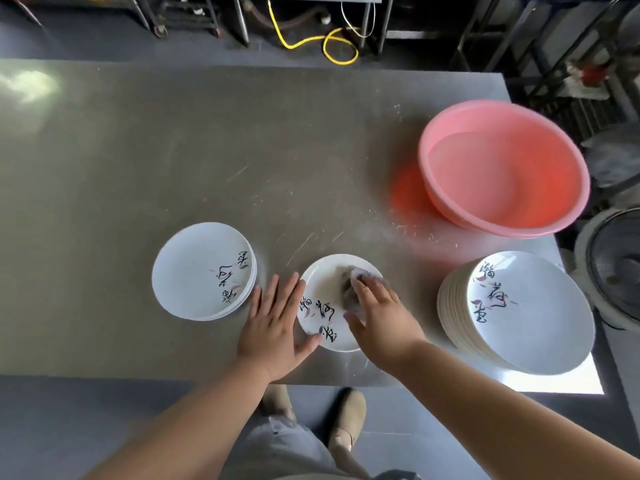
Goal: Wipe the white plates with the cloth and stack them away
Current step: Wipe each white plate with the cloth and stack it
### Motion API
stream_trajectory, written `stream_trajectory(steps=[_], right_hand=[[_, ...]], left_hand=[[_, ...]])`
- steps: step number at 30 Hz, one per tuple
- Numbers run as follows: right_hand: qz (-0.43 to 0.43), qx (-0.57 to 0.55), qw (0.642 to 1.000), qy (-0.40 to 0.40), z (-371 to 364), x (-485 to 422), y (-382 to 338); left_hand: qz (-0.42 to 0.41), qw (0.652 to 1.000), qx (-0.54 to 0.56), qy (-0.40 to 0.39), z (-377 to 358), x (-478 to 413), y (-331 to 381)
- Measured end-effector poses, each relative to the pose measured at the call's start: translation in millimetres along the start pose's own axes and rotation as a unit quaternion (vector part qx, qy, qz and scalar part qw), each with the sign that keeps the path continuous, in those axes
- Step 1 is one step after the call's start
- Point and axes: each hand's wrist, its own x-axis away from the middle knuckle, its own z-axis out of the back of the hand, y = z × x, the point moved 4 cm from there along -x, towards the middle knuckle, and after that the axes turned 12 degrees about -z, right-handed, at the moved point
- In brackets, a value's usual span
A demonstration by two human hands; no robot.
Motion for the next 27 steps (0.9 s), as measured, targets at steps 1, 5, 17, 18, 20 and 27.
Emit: stream_trajectory(steps=[1, 5, 17, 18, 20, 27], right_hand=[[0.008, 0.057, 0.998, -0.030, -13.5, 1.8, 1.2], [0.000, 0.161, 0.986, -0.045, -34.3, 4.1, 14.1], [0.231, 0.227, 0.938, -0.124, -54.9, 3.3, -10.8], [0.240, 0.239, 0.931, -0.138, -53.1, 10.3, -2.5], [0.221, 0.252, 0.933, -0.133, -38.7, 12.6, 14.9], [0.094, 0.234, 0.965, -0.072, -24.1, -33.5, -15.7]], left_hand=[[0.001, 1.000, -0.001, -0.001, -1.1, -0.6, -0.1], [-0.001, 1.000, 0.004, -0.006, -4.2, -2.3, -0.3], [0.001, 1.000, -0.008, -0.025, -8.7, -0.3, -2.7], [0.004, 1.000, -0.009, -0.026, -8.9, -0.7, -2.6], [0.006, 1.000, -0.010, -0.023, -10.4, -1.4, -2.5], [-0.002, 1.000, -0.012, -0.016, -11.8, -0.1, -4.8]])
